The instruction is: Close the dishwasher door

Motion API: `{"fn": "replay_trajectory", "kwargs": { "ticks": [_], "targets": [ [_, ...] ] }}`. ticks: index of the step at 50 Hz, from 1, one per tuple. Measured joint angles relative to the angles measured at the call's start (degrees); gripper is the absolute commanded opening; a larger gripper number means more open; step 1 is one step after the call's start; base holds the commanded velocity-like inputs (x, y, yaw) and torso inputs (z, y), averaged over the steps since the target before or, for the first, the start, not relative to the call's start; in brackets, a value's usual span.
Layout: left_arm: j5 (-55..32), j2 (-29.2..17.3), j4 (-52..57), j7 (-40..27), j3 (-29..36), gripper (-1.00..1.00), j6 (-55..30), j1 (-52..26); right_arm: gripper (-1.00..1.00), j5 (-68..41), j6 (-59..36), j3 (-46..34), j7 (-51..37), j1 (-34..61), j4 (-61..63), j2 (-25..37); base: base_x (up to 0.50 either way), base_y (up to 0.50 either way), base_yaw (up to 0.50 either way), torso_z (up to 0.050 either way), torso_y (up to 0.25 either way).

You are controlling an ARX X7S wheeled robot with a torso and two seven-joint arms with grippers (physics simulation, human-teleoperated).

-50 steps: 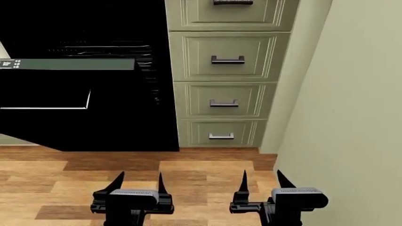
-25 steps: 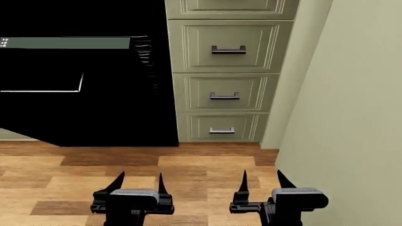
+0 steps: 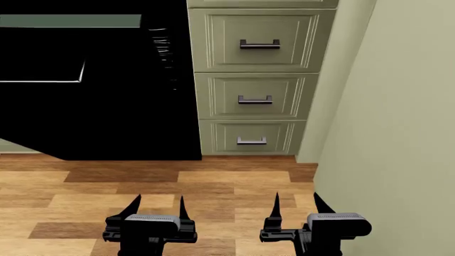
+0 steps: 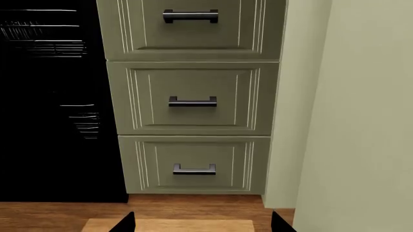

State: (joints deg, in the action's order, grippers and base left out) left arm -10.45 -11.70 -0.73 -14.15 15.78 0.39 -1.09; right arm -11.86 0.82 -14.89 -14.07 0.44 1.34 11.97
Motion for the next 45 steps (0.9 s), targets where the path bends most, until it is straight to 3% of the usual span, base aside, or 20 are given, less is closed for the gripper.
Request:
{"fn": "replay_trajectory", "kwargs": {
  "ticks": [45],
  "targets": [
    [-1.03,-0.84,0.23,-1.03,1.04,1.0,-0.15,-0.18,1.0,-0.48,0.29,-1.27,-1.06,0.25,-0.18,0.82,0.0,0.0,0.0,-0.05,0.0]
  ]
}}
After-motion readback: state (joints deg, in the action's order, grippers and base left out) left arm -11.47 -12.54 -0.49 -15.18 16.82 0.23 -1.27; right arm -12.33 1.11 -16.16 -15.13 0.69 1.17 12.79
